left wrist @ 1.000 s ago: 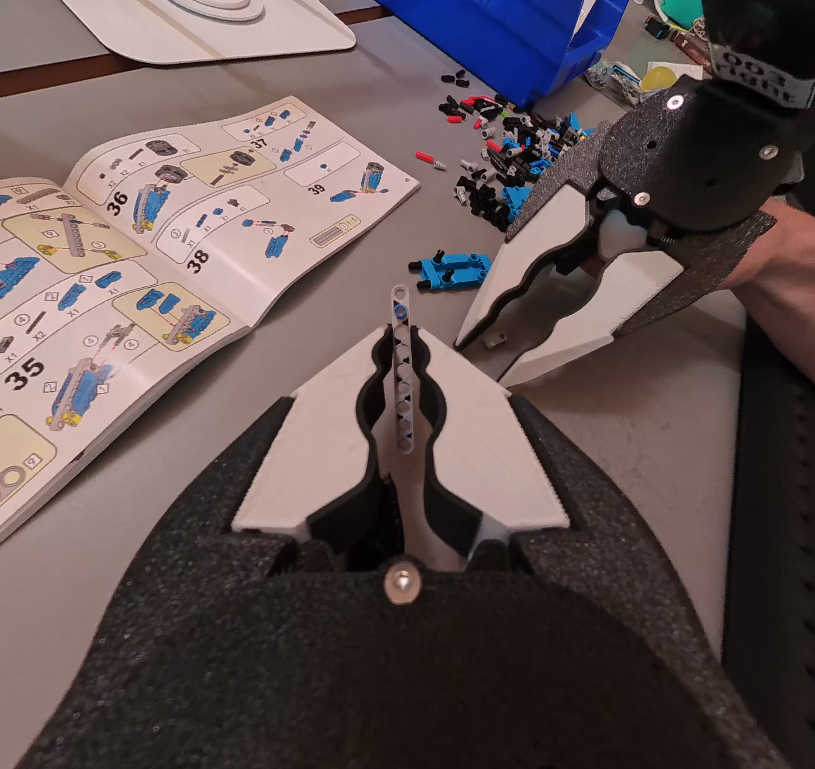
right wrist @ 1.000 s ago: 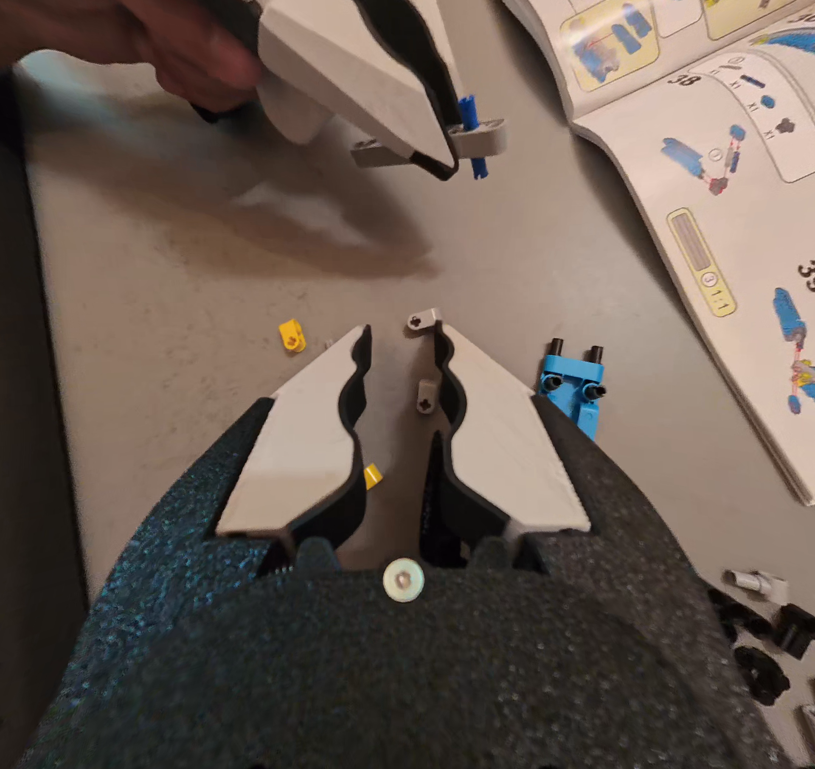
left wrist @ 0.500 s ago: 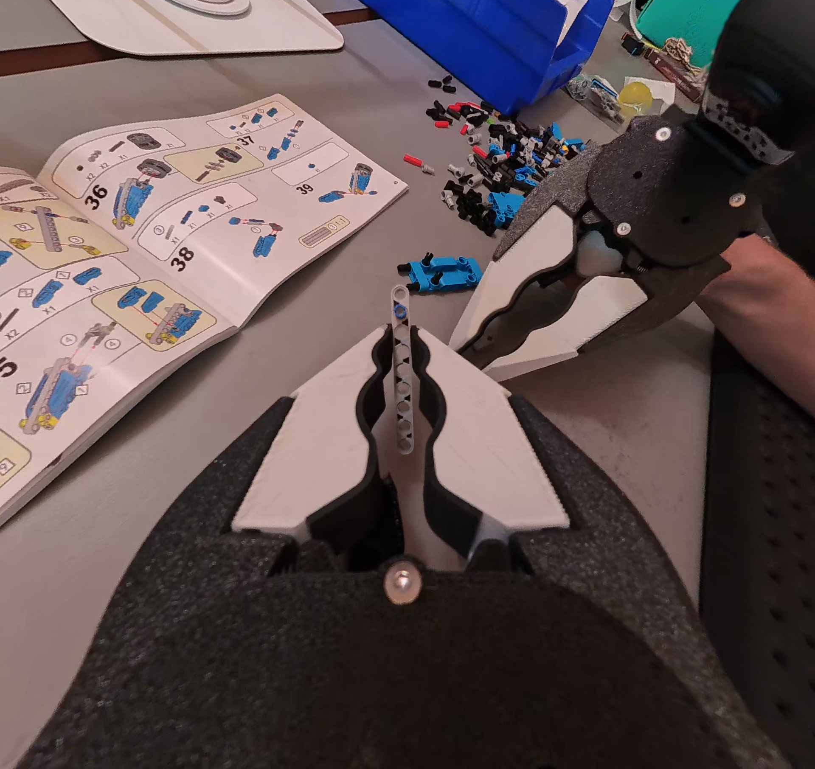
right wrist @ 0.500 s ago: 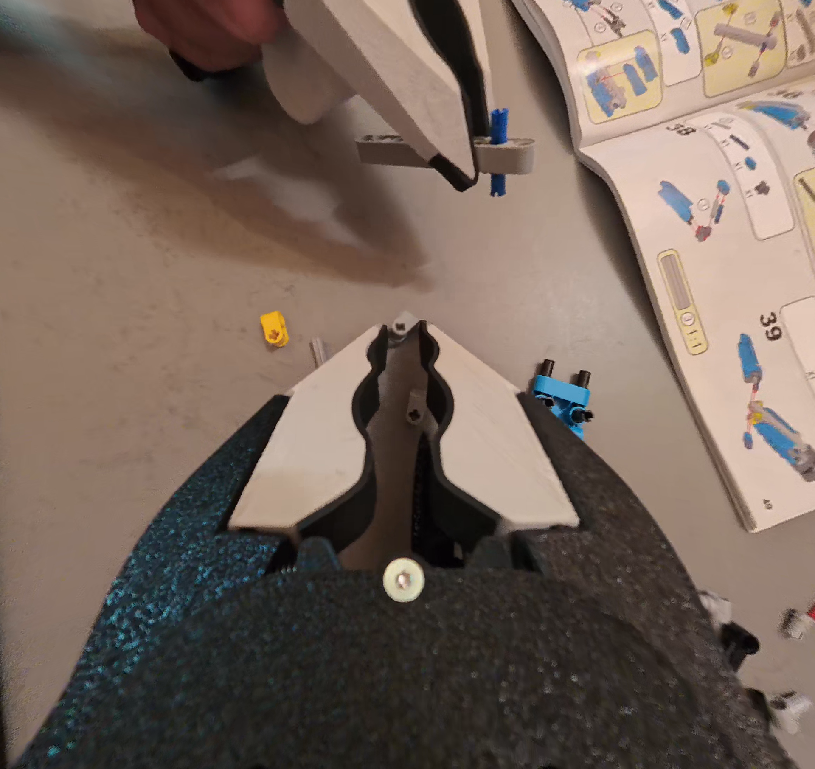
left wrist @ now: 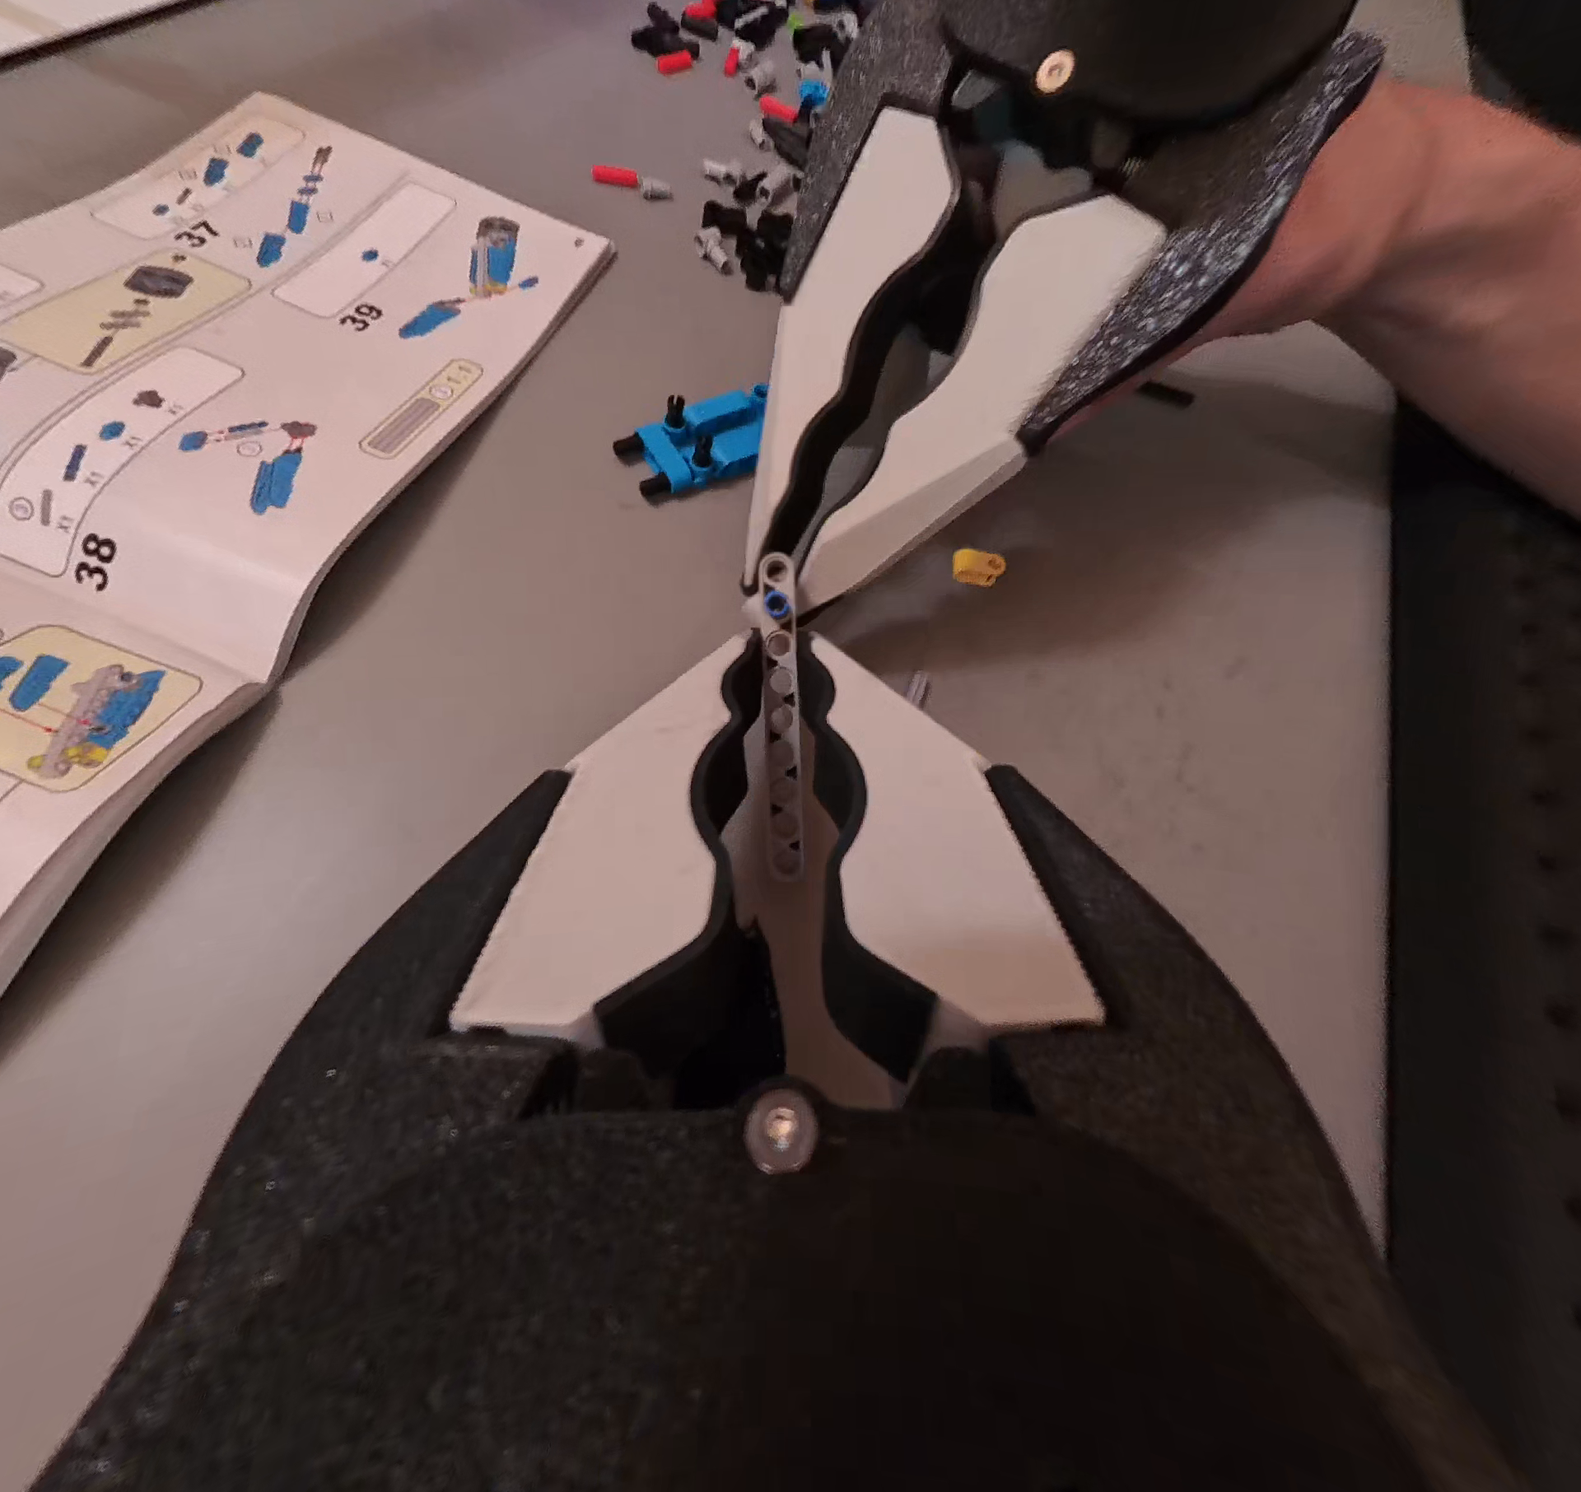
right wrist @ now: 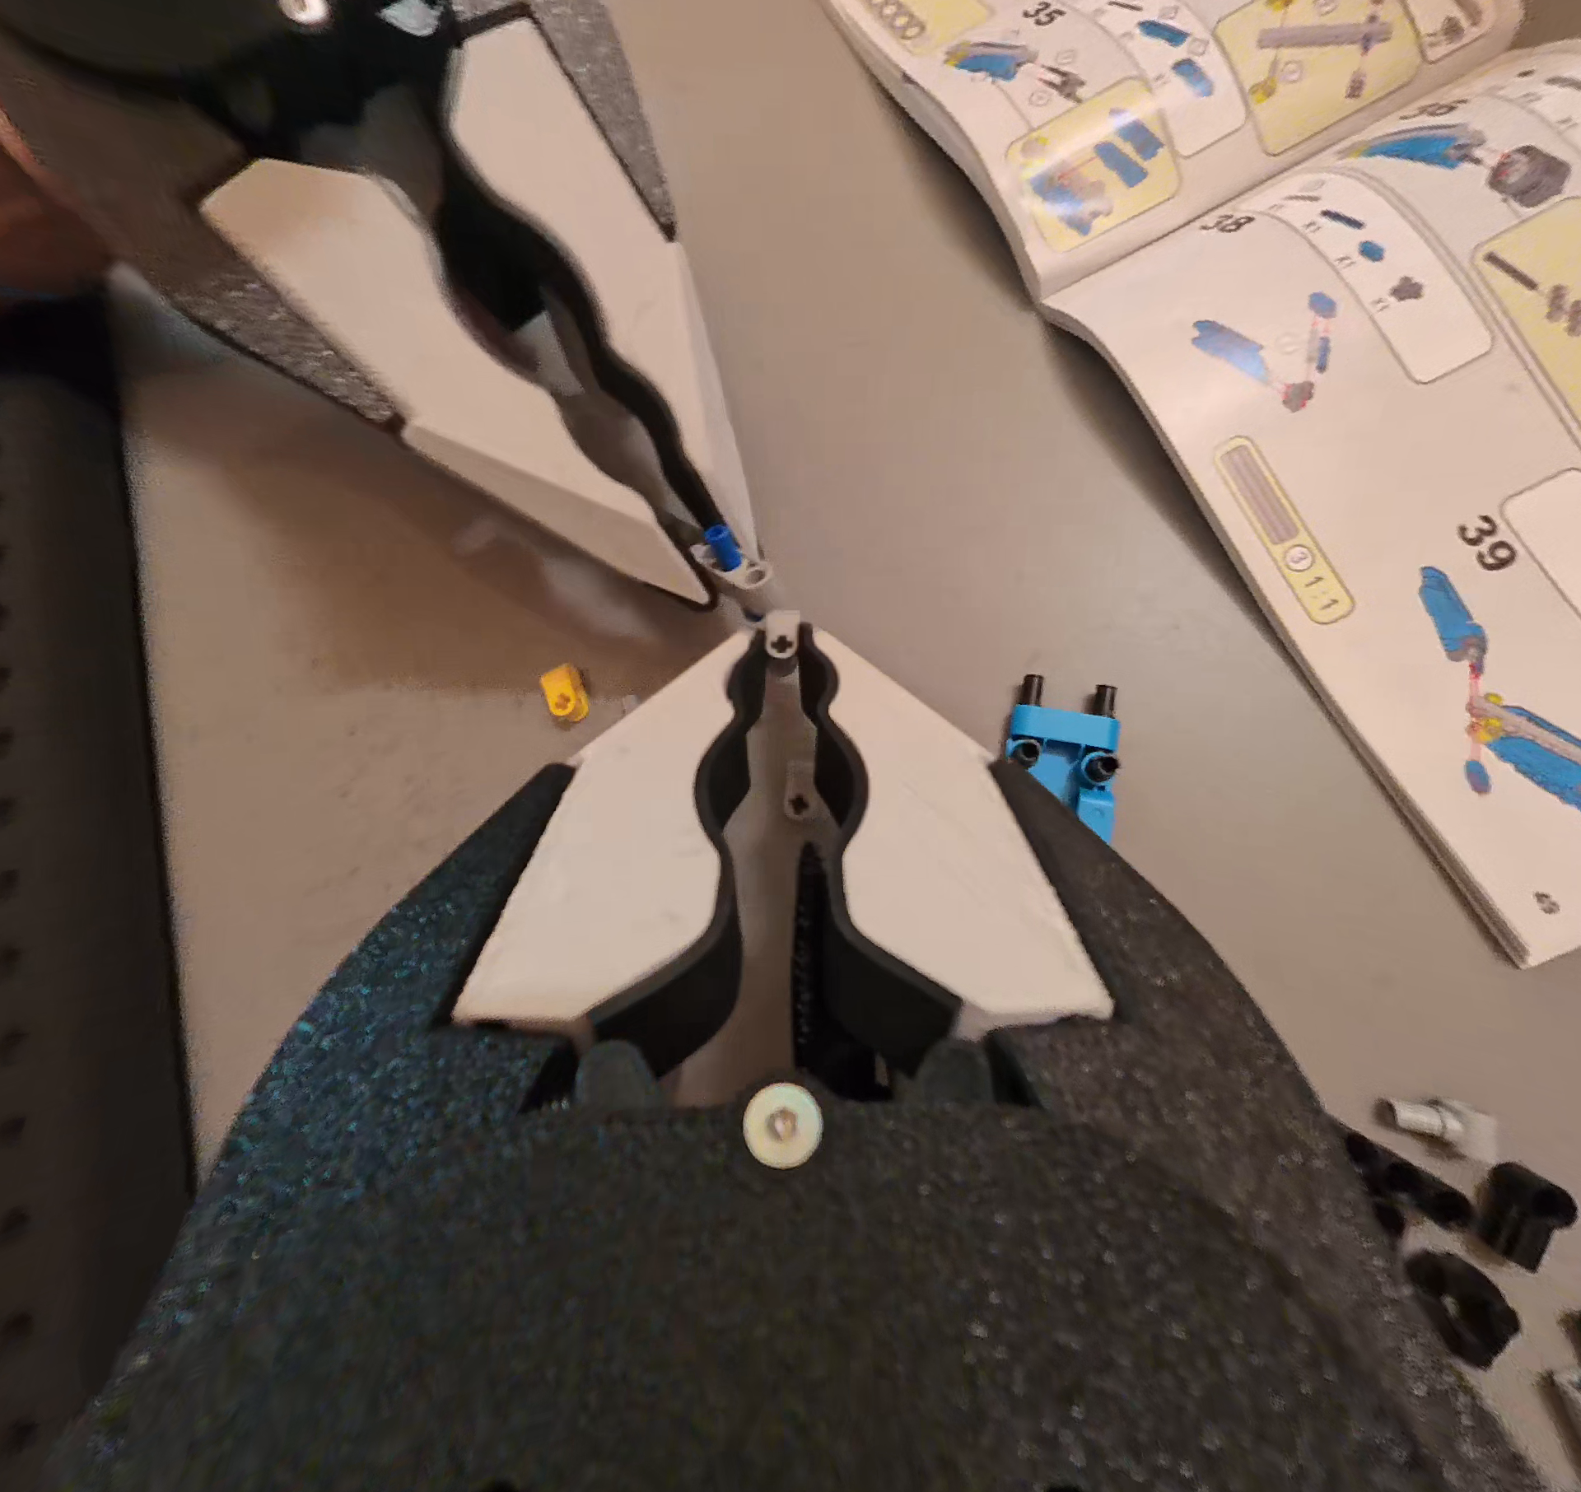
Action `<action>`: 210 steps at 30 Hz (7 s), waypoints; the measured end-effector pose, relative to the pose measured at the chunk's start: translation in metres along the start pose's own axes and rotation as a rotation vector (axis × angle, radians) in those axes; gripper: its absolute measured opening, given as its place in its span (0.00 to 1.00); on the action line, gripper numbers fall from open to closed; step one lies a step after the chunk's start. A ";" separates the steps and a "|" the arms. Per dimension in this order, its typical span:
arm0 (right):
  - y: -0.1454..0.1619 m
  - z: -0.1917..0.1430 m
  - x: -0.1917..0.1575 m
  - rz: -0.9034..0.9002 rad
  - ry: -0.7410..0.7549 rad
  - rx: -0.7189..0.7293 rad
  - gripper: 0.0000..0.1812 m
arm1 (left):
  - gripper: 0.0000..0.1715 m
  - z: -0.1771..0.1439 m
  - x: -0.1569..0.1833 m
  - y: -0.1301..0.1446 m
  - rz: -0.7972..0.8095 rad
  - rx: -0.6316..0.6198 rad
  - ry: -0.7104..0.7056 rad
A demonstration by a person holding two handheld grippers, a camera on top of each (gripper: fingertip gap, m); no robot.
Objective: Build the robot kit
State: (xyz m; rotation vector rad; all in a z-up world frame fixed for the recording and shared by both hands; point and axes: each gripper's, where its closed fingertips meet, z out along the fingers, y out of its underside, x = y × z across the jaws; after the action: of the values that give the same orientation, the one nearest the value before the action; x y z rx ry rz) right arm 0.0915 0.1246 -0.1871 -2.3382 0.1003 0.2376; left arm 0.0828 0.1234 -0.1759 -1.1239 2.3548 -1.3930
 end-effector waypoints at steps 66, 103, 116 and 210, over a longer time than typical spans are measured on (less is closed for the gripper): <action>-0.092 -0.070 -0.031 -0.463 0.357 0.648 0.03 | 0.04 -0.067 0.010 -0.085 -0.718 0.606 0.623; -0.056 -0.050 -0.031 -0.275 -0.023 0.446 0.00 | 0.04 -0.037 0.021 -0.045 -0.158 0.261 0.264; -0.030 -0.034 -0.032 -0.605 0.099 0.264 0.00 | 0.03 -0.018 0.018 -0.018 0.113 0.044 0.060; 0.038 -0.010 0.001 -0.292 0.053 -0.094 0.10 | 0.04 -0.018 0.011 -0.014 -0.287 0.086 0.273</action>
State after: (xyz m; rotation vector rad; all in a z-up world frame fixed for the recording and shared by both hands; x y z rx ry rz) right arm 0.0884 0.0912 -0.2070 -2.4166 -0.2301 0.0361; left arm 0.0738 0.1241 -0.1523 -1.3679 2.3492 -1.8318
